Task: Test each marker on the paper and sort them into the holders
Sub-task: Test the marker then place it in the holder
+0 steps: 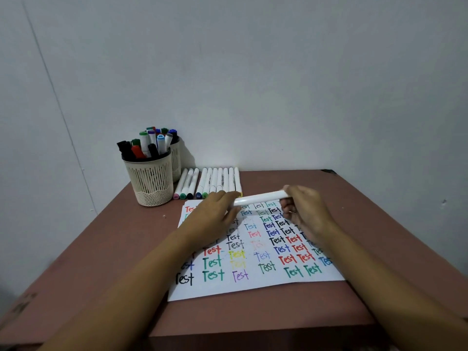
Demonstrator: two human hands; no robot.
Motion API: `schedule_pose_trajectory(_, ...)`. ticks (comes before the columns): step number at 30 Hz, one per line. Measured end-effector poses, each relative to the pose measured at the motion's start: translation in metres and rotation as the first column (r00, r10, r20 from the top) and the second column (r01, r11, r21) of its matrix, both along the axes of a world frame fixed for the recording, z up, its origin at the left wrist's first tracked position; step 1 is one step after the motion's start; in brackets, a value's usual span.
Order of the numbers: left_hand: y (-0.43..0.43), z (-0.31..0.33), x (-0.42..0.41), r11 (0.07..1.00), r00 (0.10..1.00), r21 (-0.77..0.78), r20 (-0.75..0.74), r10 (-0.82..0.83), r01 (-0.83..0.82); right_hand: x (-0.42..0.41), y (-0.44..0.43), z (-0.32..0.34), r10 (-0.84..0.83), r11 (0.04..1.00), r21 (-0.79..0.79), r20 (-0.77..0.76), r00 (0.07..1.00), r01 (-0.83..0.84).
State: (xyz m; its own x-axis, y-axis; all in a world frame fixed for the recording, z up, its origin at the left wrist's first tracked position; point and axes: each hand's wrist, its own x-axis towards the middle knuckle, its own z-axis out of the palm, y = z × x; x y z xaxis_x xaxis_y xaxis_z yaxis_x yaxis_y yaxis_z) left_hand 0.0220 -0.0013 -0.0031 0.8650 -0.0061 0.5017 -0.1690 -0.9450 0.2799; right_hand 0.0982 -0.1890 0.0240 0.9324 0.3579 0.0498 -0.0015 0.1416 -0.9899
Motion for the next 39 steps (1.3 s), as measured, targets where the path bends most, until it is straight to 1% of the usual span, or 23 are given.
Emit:
schedule_pose_trajectory(3, -0.004, 0.003, -0.002, 0.999, 0.999, -0.035, -0.041, 0.02, -0.021, 0.001, 0.002, 0.001, 0.072, 0.98, 0.192, -0.068, 0.995, -0.058)
schedule_pose_trajectory(5, -0.007, 0.005, -0.002, 0.998, 0.998, -0.046, -0.055, 0.035, -0.038, 0.001, 0.003, -0.001, 0.163, 0.956, 0.259, -0.075, 0.984, -0.138)
schedule_pose_trajectory(6, -0.009, 0.005, -0.002, 0.998, 0.998, -0.037, -0.054, 0.04, -0.042, 0.0, 0.003, -0.003, 0.212, 0.951, 0.245, -0.075, 0.974, -0.189)
schedule_pose_trajectory(8, -0.011, 0.005, -0.004, 1.0, 0.999, 0.009, -0.043, 0.028, -0.028, -0.003, 0.006, -0.008, 0.296, 0.948, 0.142, -0.058, 0.954, -0.285)
schedule_pose_trajectory(10, -0.013, 0.005, -0.005, 0.999, 1.0, 0.038, -0.031, 0.007, -0.006, -0.005, 0.008, -0.013, 0.337, 0.94, 0.057, -0.024, 0.941, -0.335)
schedule_pose_trajectory(16, -0.016, 0.006, -0.007, 0.999, 0.999, -0.024, 0.001, -0.042, 0.042, -0.003, 0.009, -0.014, 0.357, 0.93, 0.069, 0.069, 0.932, -0.361)
schedule_pose_trajectory(19, -0.016, 0.007, -0.009, 1.0, 0.999, -0.011, 0.036, -0.003, 0.003, -0.002, 0.008, -0.013, 0.373, 0.922, 0.076, 0.096, 0.923, -0.38)
schedule_pose_trajectory(22, -0.015, 0.006, -0.008, 0.996, 1.0, -0.085, -0.013, 0.029, -0.03, -0.003, 0.007, -0.012, 0.37, 0.925, 0.055, 0.109, 0.923, -0.377)
schedule_pose_trajectory(25, -0.015, 0.004, -0.007, 0.973, 0.998, -0.227, -0.062, 0.023, -0.037, -0.004, 0.007, -0.009, 0.309, 0.945, 0.092, 0.058, 0.949, -0.313)
schedule_pose_trajectory(28, -0.014, 0.006, -0.006, 0.93, 0.998, -0.363, -0.044, 0.043, -0.056, 0.003, 0.001, -0.001, 0.168, 0.952, 0.269, -0.061, 0.984, -0.145)
schedule_pose_trajectory(30, -0.01, 0.008, -0.006, 0.881, 0.995, -0.465, -0.014, 0.094, -0.09, 0.014, -0.008, 0.004, 0.08, 0.927, 0.374, -0.119, 0.99, -0.03)
schedule_pose_trajectory(32, -0.005, 0.008, -0.004, 0.811, 0.99, -0.573, -0.01, 0.142, -0.122, 0.024, -0.016, 0.006, 0.021, 0.911, 0.411, -0.141, 0.99, 0.039)
schedule_pose_trajectory(34, -0.001, 0.007, -0.004, 0.729, 0.988, -0.672, -0.016, 0.157, -0.127, 0.033, -0.024, 0.004, -0.053, 0.925, 0.37, -0.116, 0.992, 0.093)
schedule_pose_trajectory(36, 0.003, 0.008, -0.003, 0.665, 0.984, -0.734, -0.024, 0.178, -0.138, 0.04, -0.03, 0.001, -0.162, 0.955, 0.249, -0.025, 0.986, 0.163)
schedule_pose_trajectory(38, 0.005, 0.009, -0.002, 0.636, 0.978, -0.752, -0.056, 0.203, -0.175, 0.044, -0.034, -0.003, -0.26, 0.964, 0.084, 0.082, 0.962, 0.254)
schedule_pose_trajectory(39, 0.006, 0.01, -0.001, 0.63, 0.975, -0.753, -0.069, 0.209, -0.188, 0.046, -0.035, -0.005, -0.286, 0.958, 0.032, 0.106, 0.952, 0.284)
